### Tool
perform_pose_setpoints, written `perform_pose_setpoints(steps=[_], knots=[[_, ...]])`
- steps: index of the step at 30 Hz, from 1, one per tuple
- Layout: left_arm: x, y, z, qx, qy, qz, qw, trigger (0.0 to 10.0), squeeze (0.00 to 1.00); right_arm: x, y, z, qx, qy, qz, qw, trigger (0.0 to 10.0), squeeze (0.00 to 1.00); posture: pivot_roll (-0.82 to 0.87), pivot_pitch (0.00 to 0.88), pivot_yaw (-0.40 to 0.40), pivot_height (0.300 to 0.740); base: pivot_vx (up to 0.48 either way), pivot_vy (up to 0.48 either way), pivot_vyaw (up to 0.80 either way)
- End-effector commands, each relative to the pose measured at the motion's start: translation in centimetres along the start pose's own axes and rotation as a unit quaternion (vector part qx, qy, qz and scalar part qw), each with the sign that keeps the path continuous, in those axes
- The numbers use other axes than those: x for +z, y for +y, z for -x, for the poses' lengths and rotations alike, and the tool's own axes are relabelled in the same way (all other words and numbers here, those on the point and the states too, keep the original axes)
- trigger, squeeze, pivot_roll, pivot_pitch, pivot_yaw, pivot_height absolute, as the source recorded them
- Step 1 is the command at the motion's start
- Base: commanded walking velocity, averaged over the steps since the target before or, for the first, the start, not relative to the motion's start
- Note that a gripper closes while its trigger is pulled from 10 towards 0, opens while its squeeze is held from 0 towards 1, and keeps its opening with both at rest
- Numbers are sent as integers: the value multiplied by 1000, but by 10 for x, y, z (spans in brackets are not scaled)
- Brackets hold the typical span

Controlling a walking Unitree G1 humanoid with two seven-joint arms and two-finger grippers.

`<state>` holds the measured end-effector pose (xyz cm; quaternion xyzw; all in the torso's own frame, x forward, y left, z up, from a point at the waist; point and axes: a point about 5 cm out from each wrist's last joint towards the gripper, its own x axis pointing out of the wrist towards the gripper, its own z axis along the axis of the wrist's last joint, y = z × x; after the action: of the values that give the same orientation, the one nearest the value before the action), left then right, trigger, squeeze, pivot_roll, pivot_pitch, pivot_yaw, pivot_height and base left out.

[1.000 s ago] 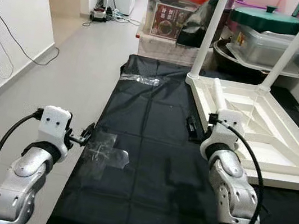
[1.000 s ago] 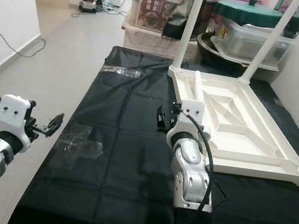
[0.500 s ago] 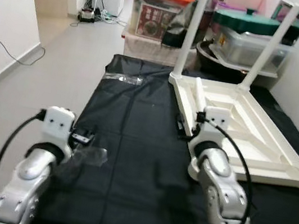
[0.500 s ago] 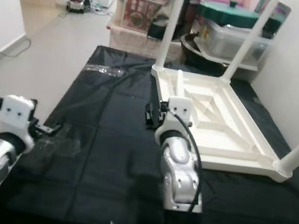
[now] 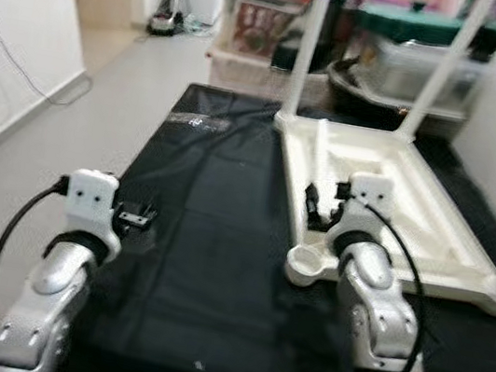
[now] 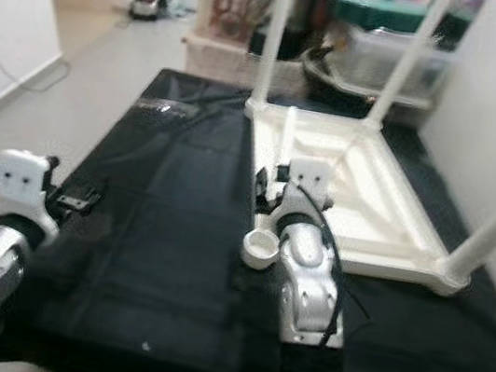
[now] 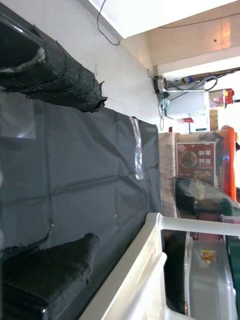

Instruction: Building children table

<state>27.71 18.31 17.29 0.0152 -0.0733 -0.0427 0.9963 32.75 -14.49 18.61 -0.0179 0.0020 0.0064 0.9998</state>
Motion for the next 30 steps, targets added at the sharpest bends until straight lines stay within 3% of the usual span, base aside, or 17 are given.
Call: perform_pose_setpoints(steps=[1,14,16,25,27,30], knots=[[2,0,0,1,-5,1,1000,10000,0,-1,4,-1,7,4,5,1000,10000,0,79,0,-104,740,274,0,0],[2,-3,0,-1,-7,5,1000,10000,0,-3,2,-3,12,10,11,1000,10000,0,75,0,-107,740,274,0,619],[2,-3,0,-1,-9,8,1000,10000,0,-4,0,-3,4,14,-1,1000,10000,0,75,0,-107,740,0,0,0],[0,-2,0,5,0,1,1000,10000,0,0,-15,-3,-64,14,24,998,10000,0,70,0,-108,740,0,0,0],[-1,-2,1,4,5,-2,1000,10000,0,-5,-19,0,-80,58,14,995,10000,0,69,0,-110,740,0,0,0],[-1,-2,1,2,7,-3,1000,10000,0,-7,-20,2,-78,77,8,994,10000,0,69,0,-110,740,0,0,0]])
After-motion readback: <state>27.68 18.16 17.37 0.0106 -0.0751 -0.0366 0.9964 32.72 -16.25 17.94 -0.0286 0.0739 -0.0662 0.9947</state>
